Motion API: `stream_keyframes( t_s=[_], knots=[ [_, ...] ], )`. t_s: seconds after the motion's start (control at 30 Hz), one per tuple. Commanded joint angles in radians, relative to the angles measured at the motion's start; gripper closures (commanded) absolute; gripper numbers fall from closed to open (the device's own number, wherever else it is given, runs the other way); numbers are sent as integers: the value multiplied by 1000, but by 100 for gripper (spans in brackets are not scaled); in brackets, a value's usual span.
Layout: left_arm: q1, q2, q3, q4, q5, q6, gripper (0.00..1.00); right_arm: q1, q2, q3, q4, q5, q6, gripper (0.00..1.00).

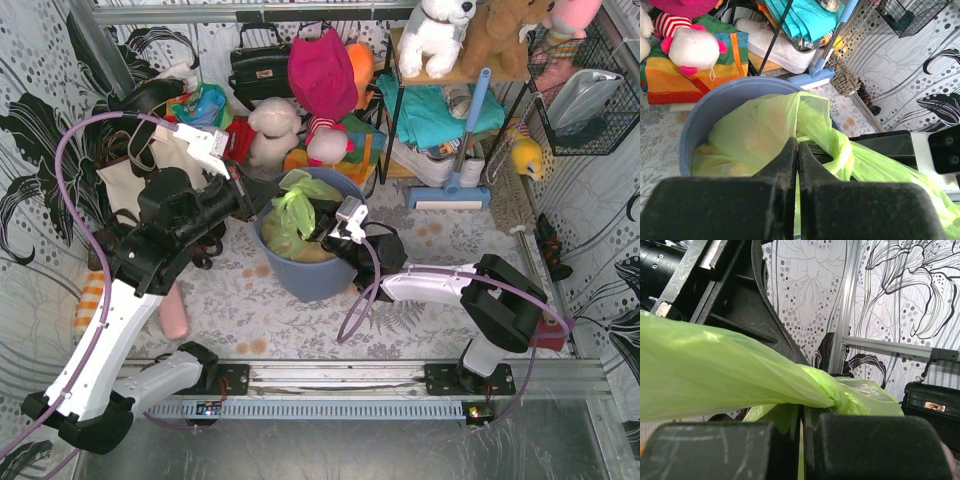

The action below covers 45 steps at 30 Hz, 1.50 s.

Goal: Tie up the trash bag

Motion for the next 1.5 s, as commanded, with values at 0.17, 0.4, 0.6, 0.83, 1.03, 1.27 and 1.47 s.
stream_keyframes(
  t_s=[0.17,0.4,0.6,0.83,1.03,1.27,1.47],
  knots=[
    [-4,-6,-7,39,17,11,100,3,-5,35,121,-17,6,100],
    [-4,-21,-8,55,-59,26,100,3,-18,23,121,-18,6,100],
    [-4,-34,-9,81,-77,22,100,2,-25,15,122,-13,4,97],
    [-4,-39,-4,98,-75,19,100,3,-29,6,122,-5,8,88],
    [-4,-48,-6,117,-74,14,100,3,-32,0,122,-4,9,88],
    [-3,-47,-11,126,-62,9,100,3,-34,3,122,-8,4,100],
    [-4,-63,-34,127,-64,-12,63,3,-36,23,123,-25,3,100]
  ],
)
